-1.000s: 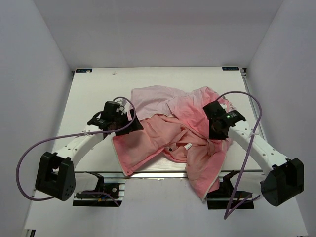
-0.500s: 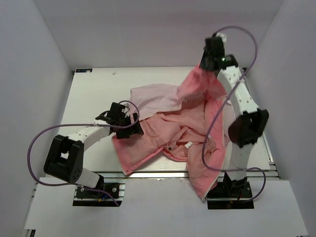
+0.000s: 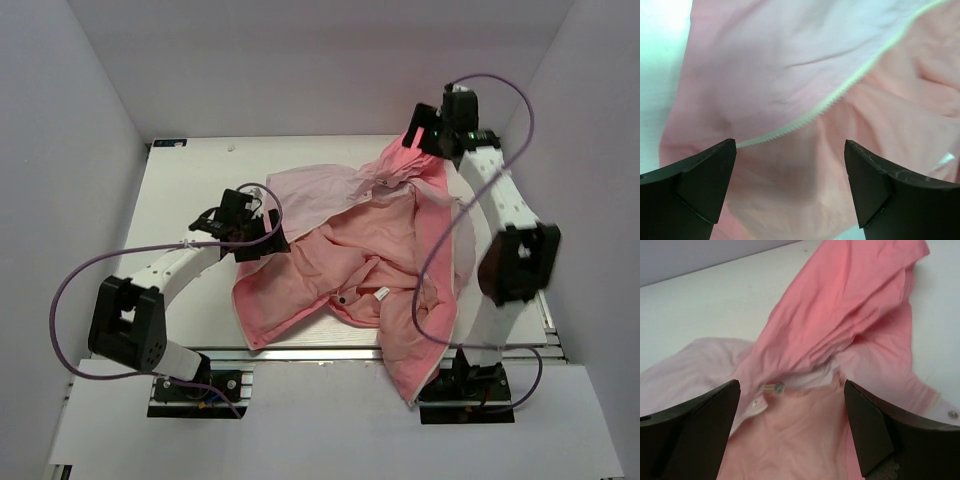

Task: Zip up the jacket

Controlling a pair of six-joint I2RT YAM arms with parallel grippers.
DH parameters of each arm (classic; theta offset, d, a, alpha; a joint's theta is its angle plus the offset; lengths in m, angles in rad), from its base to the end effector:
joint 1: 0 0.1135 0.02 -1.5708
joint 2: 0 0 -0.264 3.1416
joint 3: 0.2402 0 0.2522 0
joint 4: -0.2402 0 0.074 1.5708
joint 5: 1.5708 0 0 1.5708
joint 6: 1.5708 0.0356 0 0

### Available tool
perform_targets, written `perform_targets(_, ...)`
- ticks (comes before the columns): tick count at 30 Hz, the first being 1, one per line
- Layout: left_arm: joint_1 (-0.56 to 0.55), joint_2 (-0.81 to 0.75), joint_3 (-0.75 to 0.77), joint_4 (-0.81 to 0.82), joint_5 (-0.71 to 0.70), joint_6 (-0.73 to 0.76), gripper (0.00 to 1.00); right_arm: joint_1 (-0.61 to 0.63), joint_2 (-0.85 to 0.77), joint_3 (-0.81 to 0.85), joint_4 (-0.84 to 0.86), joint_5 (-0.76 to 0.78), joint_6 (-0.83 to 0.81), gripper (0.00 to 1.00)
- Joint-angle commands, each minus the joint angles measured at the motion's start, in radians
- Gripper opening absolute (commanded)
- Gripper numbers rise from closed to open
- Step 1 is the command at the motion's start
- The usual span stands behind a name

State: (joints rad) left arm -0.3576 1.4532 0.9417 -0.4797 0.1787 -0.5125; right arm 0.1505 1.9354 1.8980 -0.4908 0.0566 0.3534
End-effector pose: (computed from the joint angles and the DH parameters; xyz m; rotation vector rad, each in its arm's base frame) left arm 0.2710 -0.1080 0.2169 -0.1338 2.6345 -0.5456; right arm 0.4509 0.0663 0.3557 0.2475 2.0929 0.2439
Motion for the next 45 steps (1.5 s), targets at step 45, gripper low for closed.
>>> perform_targets(45, 0.049, 1.115, 1.45, 0.184, 0.241, -0.005, 0.98, 0.015, 0.073, -0.113, 0.072, 0.117, -0.136, 0.89)
